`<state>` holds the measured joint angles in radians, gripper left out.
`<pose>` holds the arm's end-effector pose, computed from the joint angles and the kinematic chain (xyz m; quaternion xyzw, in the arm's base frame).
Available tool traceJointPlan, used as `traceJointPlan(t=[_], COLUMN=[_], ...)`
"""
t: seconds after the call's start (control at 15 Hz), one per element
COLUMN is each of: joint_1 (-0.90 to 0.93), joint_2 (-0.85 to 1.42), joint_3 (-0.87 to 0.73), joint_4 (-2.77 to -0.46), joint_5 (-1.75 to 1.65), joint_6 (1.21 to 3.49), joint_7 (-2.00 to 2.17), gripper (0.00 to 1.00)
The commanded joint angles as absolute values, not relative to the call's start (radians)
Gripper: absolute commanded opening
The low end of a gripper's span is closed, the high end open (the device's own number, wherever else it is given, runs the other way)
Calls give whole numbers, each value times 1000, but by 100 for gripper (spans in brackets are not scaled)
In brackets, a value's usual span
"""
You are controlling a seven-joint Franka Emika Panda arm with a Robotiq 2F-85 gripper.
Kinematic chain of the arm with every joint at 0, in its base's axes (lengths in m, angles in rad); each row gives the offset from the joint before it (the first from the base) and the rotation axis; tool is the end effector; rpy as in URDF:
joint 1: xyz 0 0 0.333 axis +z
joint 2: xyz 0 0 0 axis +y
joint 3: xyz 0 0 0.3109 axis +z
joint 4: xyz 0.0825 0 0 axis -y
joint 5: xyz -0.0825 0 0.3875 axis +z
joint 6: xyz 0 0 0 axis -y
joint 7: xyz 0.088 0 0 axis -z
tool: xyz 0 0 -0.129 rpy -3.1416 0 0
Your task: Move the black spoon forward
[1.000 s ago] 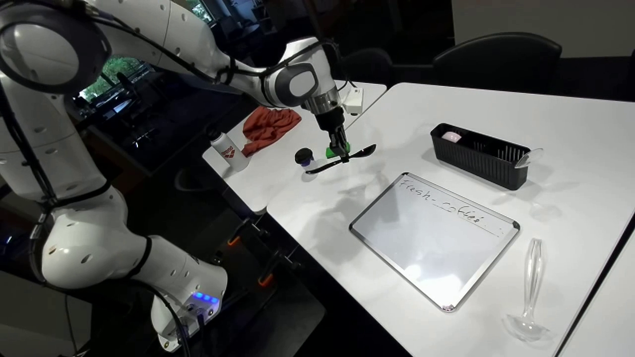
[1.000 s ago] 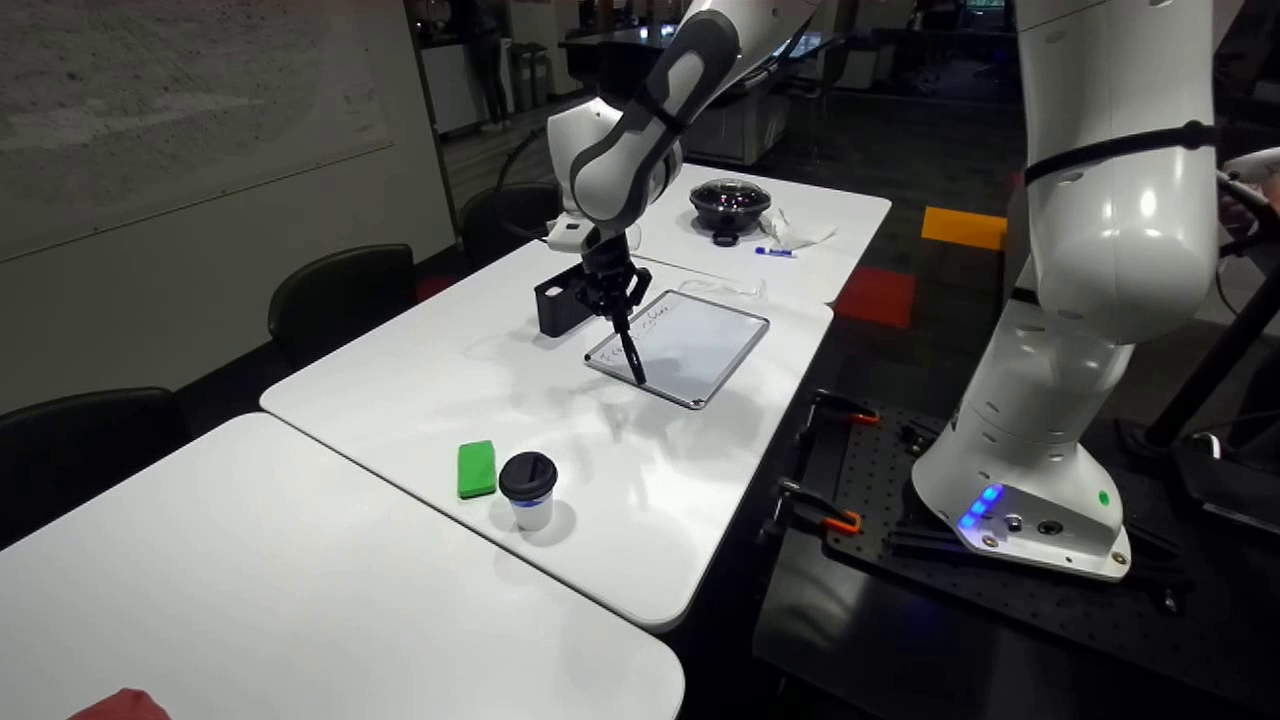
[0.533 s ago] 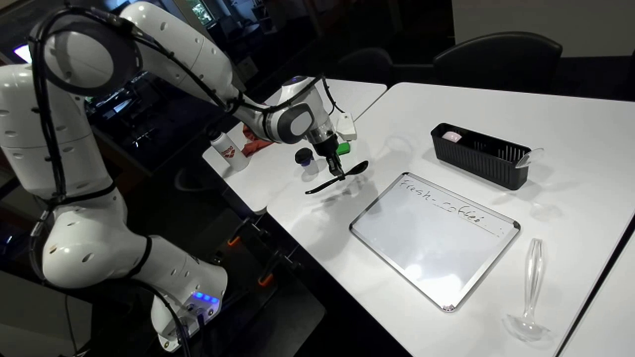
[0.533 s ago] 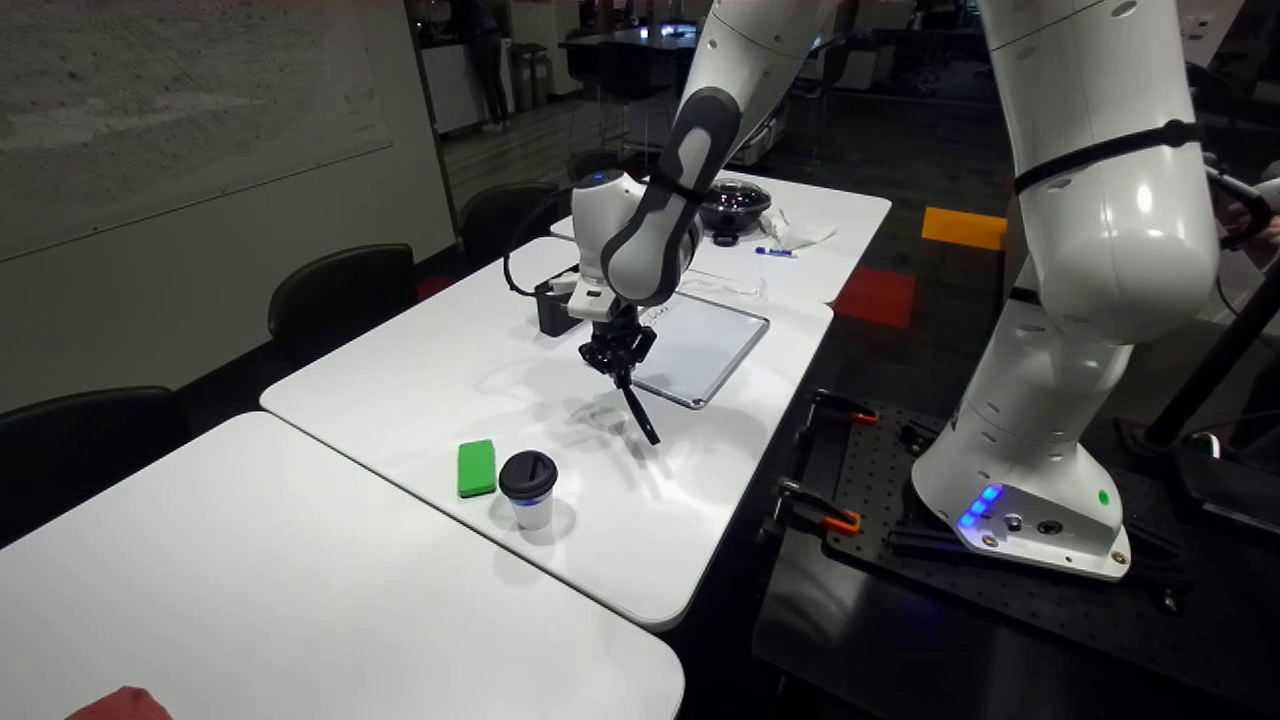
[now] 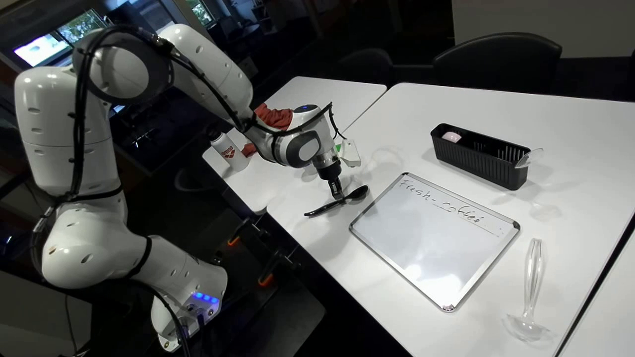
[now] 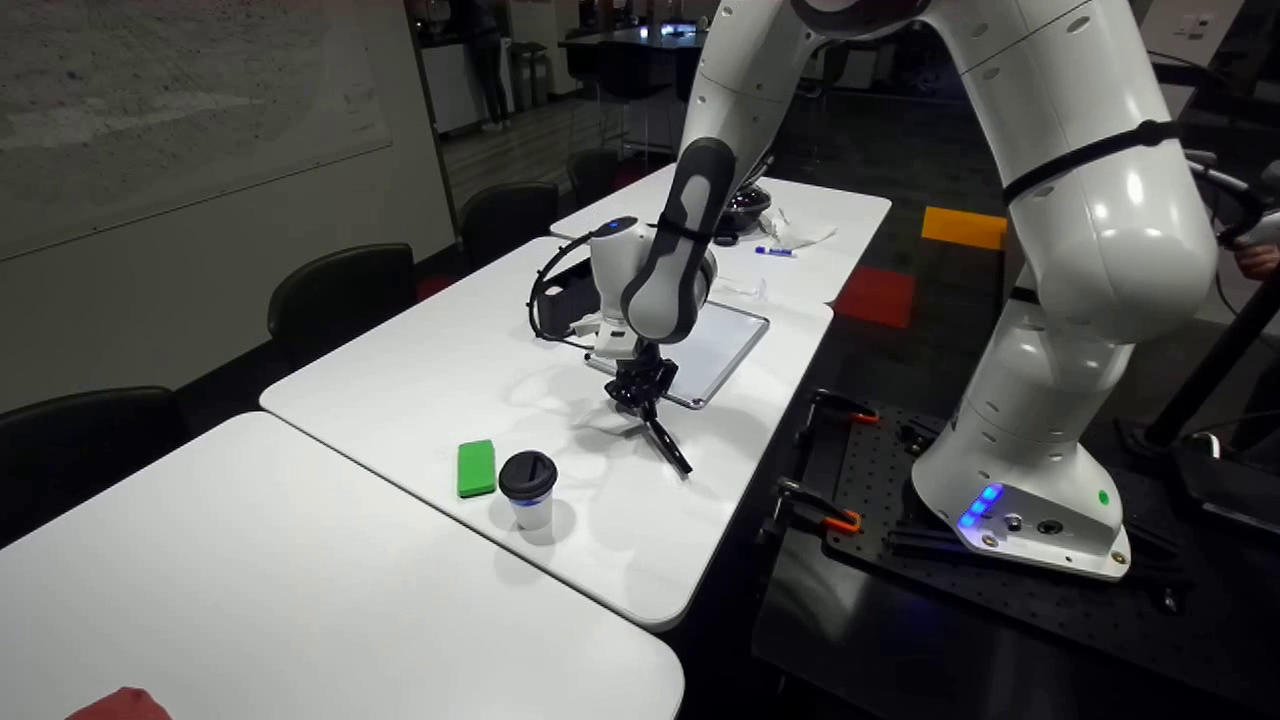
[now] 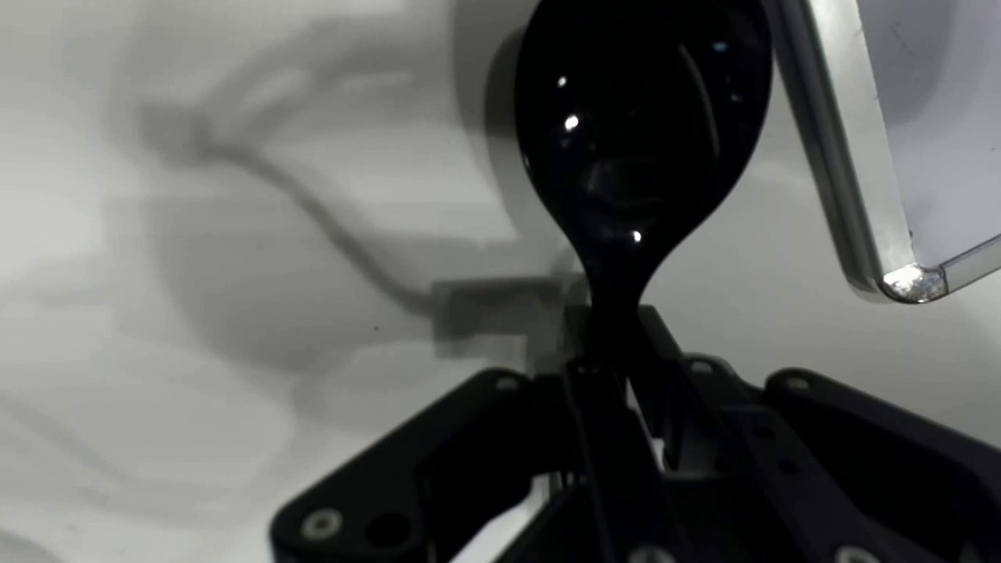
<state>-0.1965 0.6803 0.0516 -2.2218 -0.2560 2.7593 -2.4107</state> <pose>0.4964 -0.0596 0.0262 -0.3141 -0.9466 0.0415 0.0591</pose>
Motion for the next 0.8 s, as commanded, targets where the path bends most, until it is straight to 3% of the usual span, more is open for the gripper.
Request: traceJointPlan(t=[0.0, 0.2, 0.27, 0.33, 0.73], joint_1=[-144, -119, -118, -118, -60], joint_2=[737, 758, 742, 726, 494], joint_3=[-4, -19, -12, -4, 8], joint_4=[-2175, -2156, -2165, -2175, -2323], joint_5=[-317, -345, -345, -347, -350], joint_6=[2754, 2743, 2744, 2744, 2728], joint_7=[-2391, -2385, -2388, -2395, -2333], gripper=[4, 4, 39, 40, 84])
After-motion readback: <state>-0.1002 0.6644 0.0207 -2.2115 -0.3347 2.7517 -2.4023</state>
